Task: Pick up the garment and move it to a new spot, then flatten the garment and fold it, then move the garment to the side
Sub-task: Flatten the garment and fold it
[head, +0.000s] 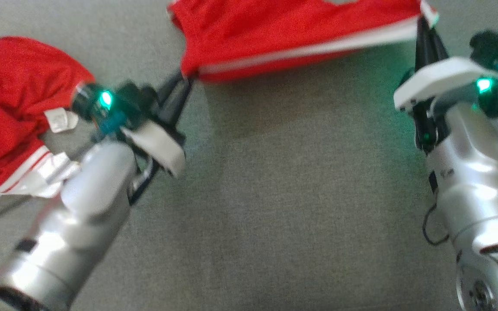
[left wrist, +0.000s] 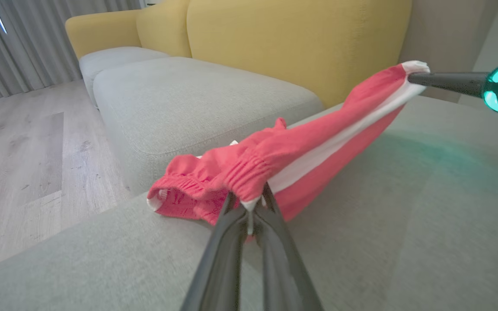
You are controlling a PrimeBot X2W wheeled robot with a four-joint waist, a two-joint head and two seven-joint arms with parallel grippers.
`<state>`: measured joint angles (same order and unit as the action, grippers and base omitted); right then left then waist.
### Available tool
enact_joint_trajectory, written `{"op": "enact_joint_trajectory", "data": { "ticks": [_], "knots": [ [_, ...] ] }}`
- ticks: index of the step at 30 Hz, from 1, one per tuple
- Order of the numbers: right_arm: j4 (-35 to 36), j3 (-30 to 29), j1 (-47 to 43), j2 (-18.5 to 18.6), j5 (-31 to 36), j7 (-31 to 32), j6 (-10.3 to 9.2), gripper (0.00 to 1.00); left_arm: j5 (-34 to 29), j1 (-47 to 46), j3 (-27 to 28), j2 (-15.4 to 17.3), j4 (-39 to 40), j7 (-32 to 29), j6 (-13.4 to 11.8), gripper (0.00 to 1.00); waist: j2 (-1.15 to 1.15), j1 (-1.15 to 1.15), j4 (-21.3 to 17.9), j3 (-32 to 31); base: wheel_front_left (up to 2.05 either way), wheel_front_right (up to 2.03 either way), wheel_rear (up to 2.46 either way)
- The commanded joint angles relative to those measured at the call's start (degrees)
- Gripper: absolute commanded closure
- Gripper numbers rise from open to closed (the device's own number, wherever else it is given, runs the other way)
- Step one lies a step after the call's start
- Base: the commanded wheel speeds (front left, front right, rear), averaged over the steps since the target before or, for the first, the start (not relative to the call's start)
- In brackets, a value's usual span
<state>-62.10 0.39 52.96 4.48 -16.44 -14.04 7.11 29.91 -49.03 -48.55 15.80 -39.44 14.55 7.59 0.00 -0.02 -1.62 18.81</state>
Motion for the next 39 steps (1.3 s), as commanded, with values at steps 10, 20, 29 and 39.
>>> {"op": "enact_joint_trajectory", "data": {
  "ticks": [10,20,29,39],
  "knots": [
    [2.95,2.31,-10.37,1.43,-5.68,1.72,0.37,1.0,-4.56,11.74,1.82,-0.19,5.44,0.44,-1.33,1.0,0.0,0.02,0.88,-11.64,0.0,0.0,0.0],
    [10.96,1.64,-22.73,2.87,-10.68,5.24,0.37,1.0,-5.15,24.24,2.77,-0.99,10.0,0.44,-4.04,1.0,0.0,0.02,1.11,-19.61,0.0,0.0,0.0],
    [27.74,-7.91,-37.94,2.83,-12.12,10.34,0.37,1.0,-6.1,31.65,0.58,-1.47,16.69,0.24,-6.33,1.0,0.0,0.02,2.5,-21.71,0.0,0.0,0.0],
    [45.25,-15.73,-40.42,-0.85,-3.84,20.18,0.37,1.0,-5.9,28.98,0.8,-1.27,19.83,-2.02,-6.88,1.0,0.0,0.02,4.92,-18.32,0.0,0.0,0.0]
  ]
}}
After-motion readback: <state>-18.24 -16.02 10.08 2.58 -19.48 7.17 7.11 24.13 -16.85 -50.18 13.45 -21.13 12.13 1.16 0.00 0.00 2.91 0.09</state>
